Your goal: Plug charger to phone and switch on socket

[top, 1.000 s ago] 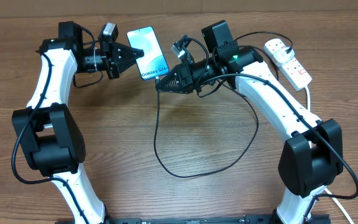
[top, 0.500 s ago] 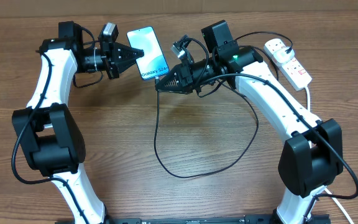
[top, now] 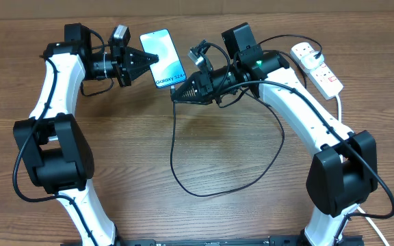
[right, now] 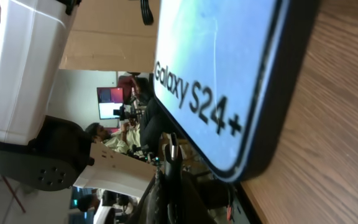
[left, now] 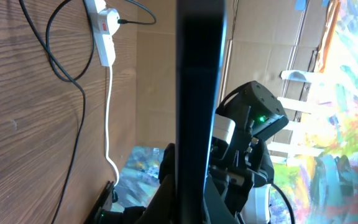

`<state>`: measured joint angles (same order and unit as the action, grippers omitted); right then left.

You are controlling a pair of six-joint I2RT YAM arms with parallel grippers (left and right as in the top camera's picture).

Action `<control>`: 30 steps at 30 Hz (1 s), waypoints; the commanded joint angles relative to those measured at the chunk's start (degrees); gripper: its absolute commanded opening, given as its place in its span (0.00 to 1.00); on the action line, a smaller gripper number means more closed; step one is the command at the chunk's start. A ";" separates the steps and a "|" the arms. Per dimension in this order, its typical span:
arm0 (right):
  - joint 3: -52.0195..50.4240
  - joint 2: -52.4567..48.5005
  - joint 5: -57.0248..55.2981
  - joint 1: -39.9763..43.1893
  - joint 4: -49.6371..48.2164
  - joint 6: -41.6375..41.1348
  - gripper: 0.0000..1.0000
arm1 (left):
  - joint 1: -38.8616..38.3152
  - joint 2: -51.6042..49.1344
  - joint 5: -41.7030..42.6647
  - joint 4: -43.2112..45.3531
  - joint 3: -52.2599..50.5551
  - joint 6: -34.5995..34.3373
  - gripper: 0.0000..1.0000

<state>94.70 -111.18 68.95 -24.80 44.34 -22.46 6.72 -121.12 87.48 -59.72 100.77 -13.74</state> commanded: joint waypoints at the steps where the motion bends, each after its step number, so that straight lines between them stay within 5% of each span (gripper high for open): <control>1: -0.57 -0.07 0.90 -0.20 1.25 0.44 0.04 | -0.44 1.97 3.19 0.44 1.36 0.94 0.04; 9: -0.57 -0.07 -9.99 -0.20 9.03 3.02 0.04 | 0.11 1.97 0.98 3.19 1.33 1.09 0.04; 23: -0.57 -0.07 -27.87 -0.22 15.58 3.28 0.04 | -0.66 1.97 -45.57 -4.72 1.33 4.07 0.04; 30: -0.57 -0.07 -45.16 -0.22 18.86 -3.58 0.04 | -4.59 1.97 -65.22 -7.82 1.33 3.85 0.04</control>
<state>94.37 -111.18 34.76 -24.80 62.76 -21.96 4.80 -121.10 34.00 -67.05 100.77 -11.40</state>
